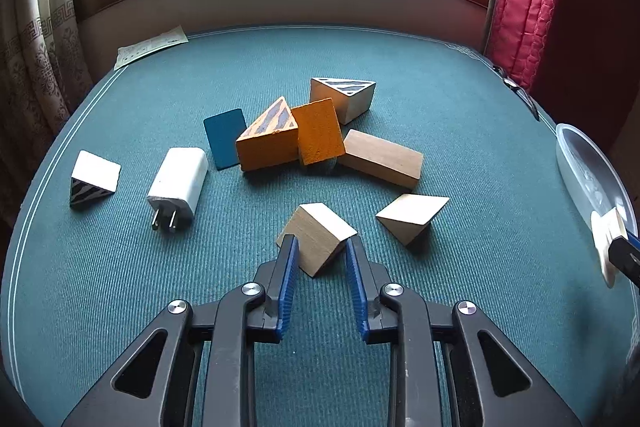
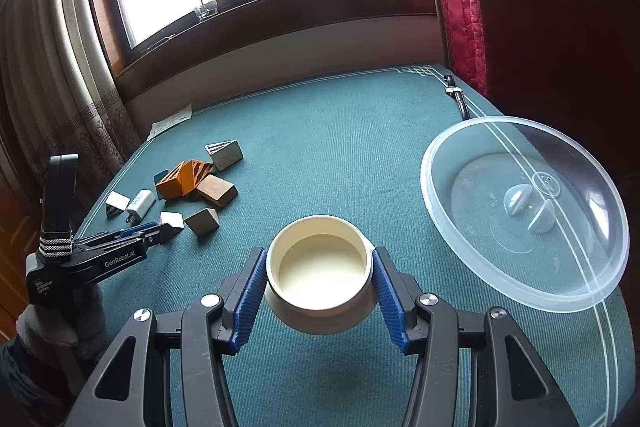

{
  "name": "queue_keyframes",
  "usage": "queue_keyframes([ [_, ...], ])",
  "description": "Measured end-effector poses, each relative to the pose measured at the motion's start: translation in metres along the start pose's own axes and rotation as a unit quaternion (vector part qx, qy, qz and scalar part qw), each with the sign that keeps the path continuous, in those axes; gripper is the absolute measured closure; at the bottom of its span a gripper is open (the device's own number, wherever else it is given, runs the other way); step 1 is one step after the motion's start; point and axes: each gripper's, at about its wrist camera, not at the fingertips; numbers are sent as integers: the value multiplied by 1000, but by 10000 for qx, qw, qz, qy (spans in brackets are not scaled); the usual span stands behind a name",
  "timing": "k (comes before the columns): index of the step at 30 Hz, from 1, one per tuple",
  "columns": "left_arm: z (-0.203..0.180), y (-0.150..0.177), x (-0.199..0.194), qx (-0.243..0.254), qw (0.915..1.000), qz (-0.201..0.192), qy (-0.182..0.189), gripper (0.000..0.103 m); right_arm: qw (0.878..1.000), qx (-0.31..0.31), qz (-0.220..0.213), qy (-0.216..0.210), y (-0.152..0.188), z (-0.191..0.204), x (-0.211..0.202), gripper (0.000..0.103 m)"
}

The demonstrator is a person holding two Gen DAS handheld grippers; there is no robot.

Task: Organize rigid objects
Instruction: 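Close the left gripper on the light wooden cube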

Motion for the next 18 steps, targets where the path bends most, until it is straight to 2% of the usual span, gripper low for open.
queue_keyframes([
  [5,3,-1,3,28,10000,38,16,76,10000,32,33,23,1,-3,1,48],
  [13,2,-13,11,473,9989,48,-41,70,10000,47,64,-9,3,-4,1,48],
  [18,7,-21,19,452,9989,92,-6,66,9999,53,102,-28,5,-3,2,48],
])
Point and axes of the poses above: each gripper's, at about its wrist camera, not at the fingertips, and x roughly the way its jaws point, z to its left, y to its underside, and after that the axes turned 6 degrees about x, right-handed
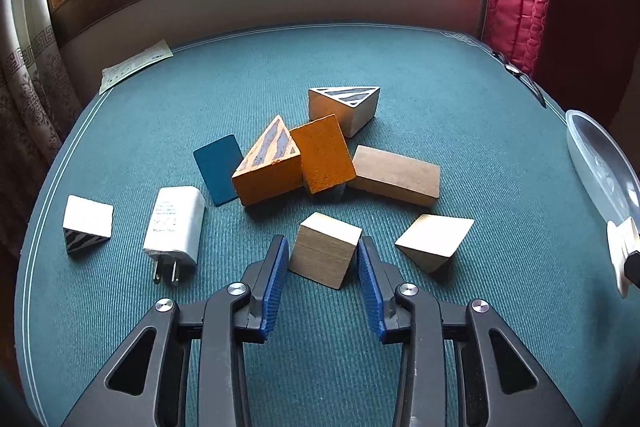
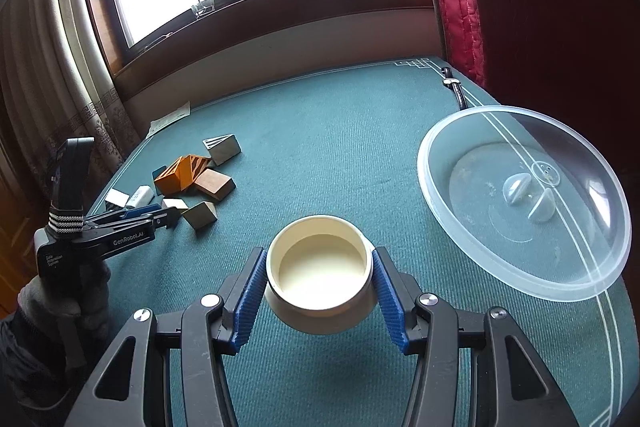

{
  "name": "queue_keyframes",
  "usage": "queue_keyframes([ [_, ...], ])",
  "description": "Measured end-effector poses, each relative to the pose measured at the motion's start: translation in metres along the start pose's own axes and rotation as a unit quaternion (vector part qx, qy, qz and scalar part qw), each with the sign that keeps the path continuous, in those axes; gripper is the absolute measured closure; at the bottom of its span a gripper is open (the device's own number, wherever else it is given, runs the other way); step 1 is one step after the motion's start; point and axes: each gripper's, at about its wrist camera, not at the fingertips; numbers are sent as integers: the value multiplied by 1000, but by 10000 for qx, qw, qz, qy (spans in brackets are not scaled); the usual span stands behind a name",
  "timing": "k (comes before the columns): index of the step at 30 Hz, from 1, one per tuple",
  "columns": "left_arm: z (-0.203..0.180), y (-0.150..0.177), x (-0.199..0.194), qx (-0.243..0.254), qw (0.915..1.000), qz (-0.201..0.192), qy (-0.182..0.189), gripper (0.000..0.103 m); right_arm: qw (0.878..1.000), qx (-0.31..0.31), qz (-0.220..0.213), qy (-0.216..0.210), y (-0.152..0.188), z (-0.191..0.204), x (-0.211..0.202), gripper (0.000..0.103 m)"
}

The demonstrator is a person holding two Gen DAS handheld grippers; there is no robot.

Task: Organize rigid objects
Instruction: 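Close the left gripper on the light wooden cube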

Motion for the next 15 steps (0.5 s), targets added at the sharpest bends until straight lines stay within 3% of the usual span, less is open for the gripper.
queue_keyframes([
  [4,0,-3,0,71,9999,-82,7,49,10000,-5,27,4,1,0,1,48],
  [7,-1,-5,5,138,9999,-92,-43,49,10000,9,36,12,1,-2,2,48],
  [10,-2,-6,10,123,9999,-41,-23,54,10000,14,43,9,0,-2,2,48],
  [11,-3,-5,10,149,9999,-53,2,66,10000,15,39,8,0,-2,2,48],
  [15,-7,-3,7,179,9998,-89,-23,67,10000,36,-8,7,-1,-3,0,48],
])
Point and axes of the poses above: each gripper's, at about its wrist camera, not at the fingertips, and x roughly the way its jaws point, z to its left, y to its underside, and after that the axes turned 6 degrees about x, right-handed
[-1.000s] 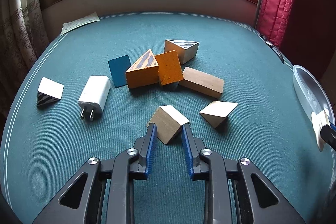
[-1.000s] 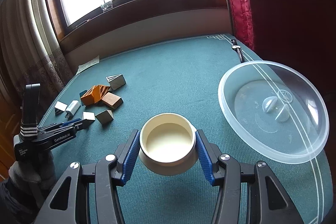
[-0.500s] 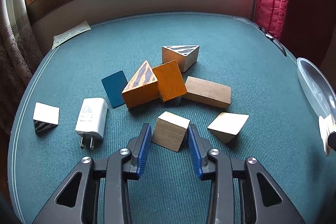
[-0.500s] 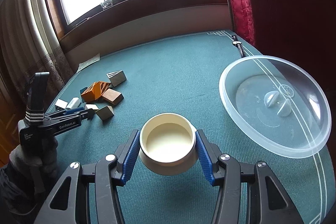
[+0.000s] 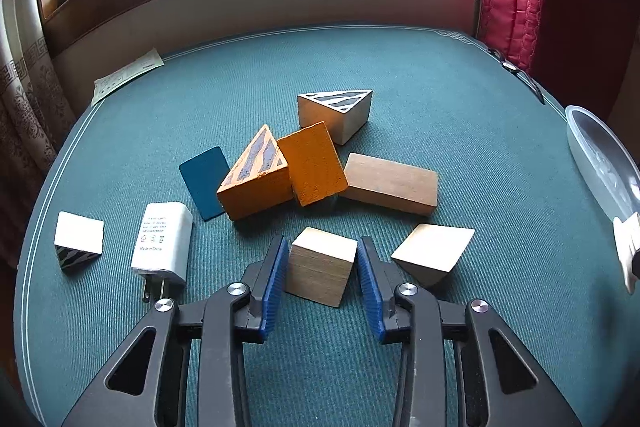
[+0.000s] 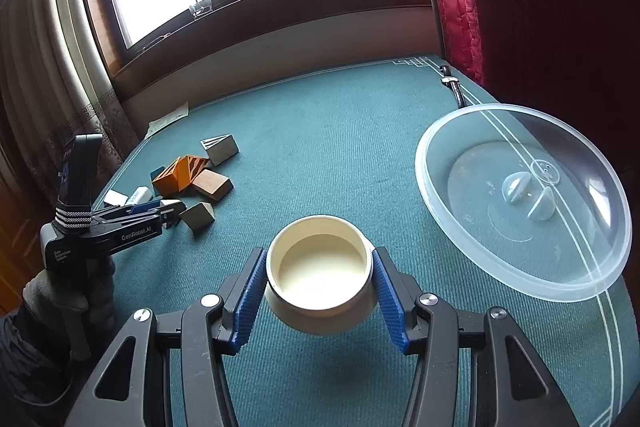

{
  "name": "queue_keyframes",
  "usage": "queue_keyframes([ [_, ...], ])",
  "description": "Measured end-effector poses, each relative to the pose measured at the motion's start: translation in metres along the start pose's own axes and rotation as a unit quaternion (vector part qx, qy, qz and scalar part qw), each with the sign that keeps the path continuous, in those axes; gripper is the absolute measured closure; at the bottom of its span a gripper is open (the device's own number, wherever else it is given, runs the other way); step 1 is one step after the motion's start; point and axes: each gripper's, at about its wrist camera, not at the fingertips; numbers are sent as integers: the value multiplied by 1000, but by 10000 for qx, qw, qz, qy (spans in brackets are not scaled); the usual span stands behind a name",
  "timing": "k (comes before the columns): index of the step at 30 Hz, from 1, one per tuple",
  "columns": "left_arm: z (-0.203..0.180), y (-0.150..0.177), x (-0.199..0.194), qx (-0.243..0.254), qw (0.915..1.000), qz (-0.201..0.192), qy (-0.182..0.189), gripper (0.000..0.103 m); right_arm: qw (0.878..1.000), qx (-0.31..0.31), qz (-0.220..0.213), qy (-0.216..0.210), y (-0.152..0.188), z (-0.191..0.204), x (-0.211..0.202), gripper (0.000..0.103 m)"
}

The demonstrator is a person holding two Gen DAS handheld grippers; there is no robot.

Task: Organize rigid objects
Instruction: 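Lower the cup into the clear bowl and open the right gripper while the left lifts the cube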

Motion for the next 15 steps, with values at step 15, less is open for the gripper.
queue_keyframes([
  [15,-25,3,-38,-314,9988,-294,236,67,9981,272,-390,391,-16,-29,-20,48],
])
Point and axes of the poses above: each gripper's, at about its wrist camera, not at the fingertips, and x roughly the way its jaws point, z to its left, y to its underside, and after that the axes turned 6 degrees about x, right-handed
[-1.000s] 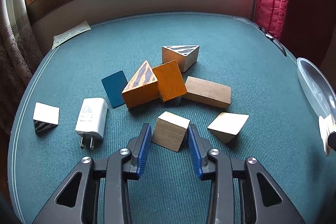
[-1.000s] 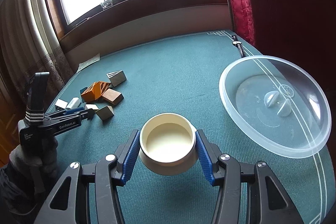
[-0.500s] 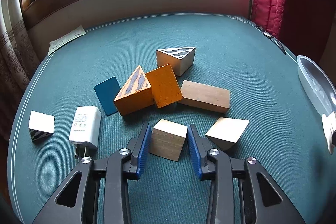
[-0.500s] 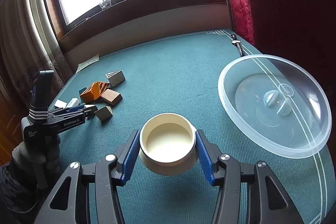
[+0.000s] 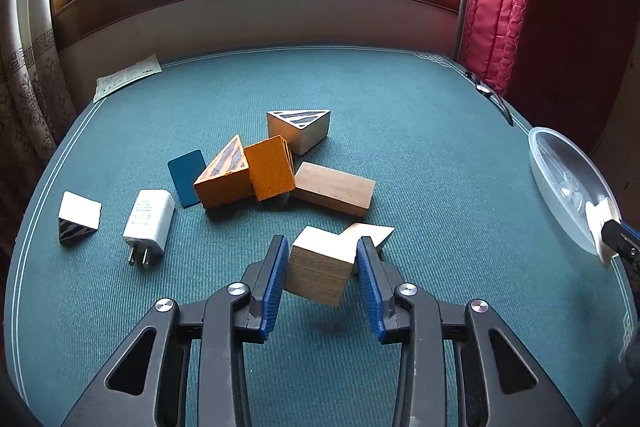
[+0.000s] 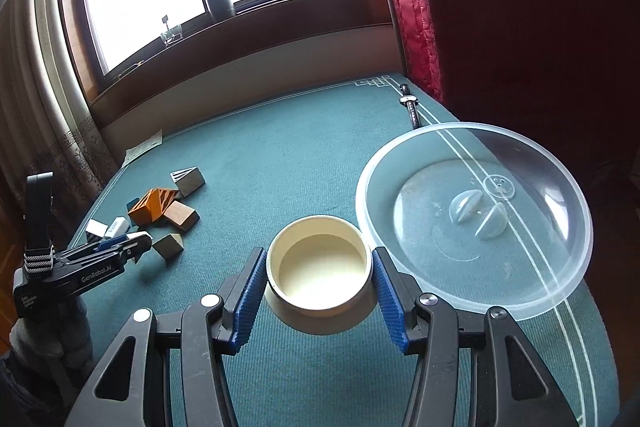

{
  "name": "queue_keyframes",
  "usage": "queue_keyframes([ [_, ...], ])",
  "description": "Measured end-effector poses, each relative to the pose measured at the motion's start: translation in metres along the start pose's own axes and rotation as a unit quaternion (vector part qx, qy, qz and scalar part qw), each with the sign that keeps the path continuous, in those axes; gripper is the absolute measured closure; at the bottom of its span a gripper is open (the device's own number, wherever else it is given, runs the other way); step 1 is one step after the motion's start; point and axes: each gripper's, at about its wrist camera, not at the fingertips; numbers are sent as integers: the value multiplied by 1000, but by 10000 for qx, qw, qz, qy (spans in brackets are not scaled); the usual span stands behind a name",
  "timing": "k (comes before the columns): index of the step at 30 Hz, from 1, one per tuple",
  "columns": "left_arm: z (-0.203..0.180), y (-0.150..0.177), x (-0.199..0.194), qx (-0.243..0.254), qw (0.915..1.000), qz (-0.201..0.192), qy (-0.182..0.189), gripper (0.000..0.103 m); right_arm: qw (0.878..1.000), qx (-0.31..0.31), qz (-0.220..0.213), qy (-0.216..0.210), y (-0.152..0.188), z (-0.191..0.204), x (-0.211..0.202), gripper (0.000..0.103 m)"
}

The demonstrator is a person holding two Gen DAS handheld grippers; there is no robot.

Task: Organize rigid objects
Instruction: 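Lower the cup into the clear bowl and open the right gripper while the left lifts the cube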

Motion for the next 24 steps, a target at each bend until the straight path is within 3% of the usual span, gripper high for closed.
queue_keyframes([
  [13,-31,-6,-15,89,9998,-66,176,67,9930,547,-437,950,-24,-72,-13,48],
  [24,-66,-13,-16,340,9989,-72,320,67,9865,962,-512,1220,-32,-116,-3,47],
])
Point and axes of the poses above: each gripper's, at about its wrist camera, not at the fingertips, and x roughly the way its jaws point, z to its left, y to its underside, and after that the axes turned 6 degrees about x, right-handed
